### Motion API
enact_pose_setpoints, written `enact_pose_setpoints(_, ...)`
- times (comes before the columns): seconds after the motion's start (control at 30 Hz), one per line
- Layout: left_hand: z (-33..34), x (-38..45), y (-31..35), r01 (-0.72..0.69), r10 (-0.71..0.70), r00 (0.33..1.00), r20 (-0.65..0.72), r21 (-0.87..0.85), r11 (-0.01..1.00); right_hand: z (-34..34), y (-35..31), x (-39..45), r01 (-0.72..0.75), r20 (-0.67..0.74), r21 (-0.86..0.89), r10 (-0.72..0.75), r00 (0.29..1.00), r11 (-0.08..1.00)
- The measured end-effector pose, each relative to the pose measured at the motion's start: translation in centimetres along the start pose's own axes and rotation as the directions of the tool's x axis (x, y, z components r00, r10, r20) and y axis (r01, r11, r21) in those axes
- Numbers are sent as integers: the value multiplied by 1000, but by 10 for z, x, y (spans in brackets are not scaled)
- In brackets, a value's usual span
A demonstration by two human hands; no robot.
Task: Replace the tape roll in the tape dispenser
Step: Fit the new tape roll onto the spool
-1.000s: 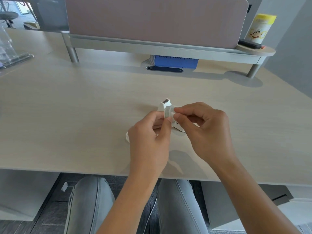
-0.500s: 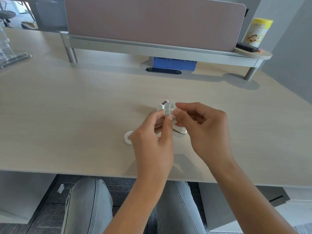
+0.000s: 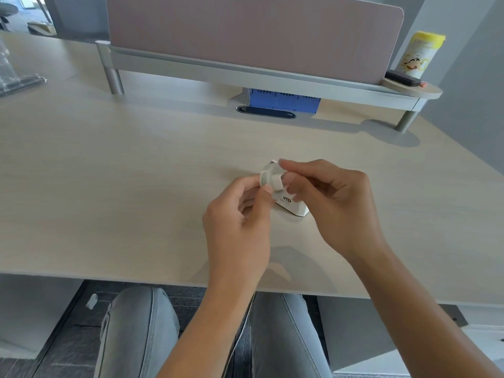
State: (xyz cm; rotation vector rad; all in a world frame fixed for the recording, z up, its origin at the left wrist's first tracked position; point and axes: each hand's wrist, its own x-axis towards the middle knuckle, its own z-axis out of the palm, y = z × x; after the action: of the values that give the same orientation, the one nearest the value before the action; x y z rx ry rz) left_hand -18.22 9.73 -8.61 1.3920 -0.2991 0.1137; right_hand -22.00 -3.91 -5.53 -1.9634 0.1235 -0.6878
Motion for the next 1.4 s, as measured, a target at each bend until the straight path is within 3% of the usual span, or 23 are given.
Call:
enact_pose_setpoints(0.07, -2, 2, 1, 38, -37, 999, 29, -51, 998, -2, -4, 3, -130, -3, 66, 131, 991, 989)
enact_pose_setpoints(0.13, -6, 5, 3, 83, -75, 995, 68, -118, 990, -7, -5, 5, -250, 124, 152, 232, 965, 956)
enact_pose_setpoints(0.2, -10, 8, 6, 120, -101, 988, 118, -165, 979, -9, -4, 4, -297, 230, 247, 242, 943, 922)
enact_pose_setpoints(0.43, -16, 10, 9, 139, -117, 980, 160, -140, 980, -8, 4, -3, -304, 220, 397, 232, 948, 866)
enact_pose_setpoints(0.7, -12, 10, 13, 54, -50, 985, 166, -17, 998, -10, 6, -9, -256, 152, 404, 211, 966, 878)
enact_pose_setpoints(1.4, -1, 11, 5, 79, -84, 988, 131, 43, 996, -10, 17, -14, -253, 43, 372, 255, 966, 893)
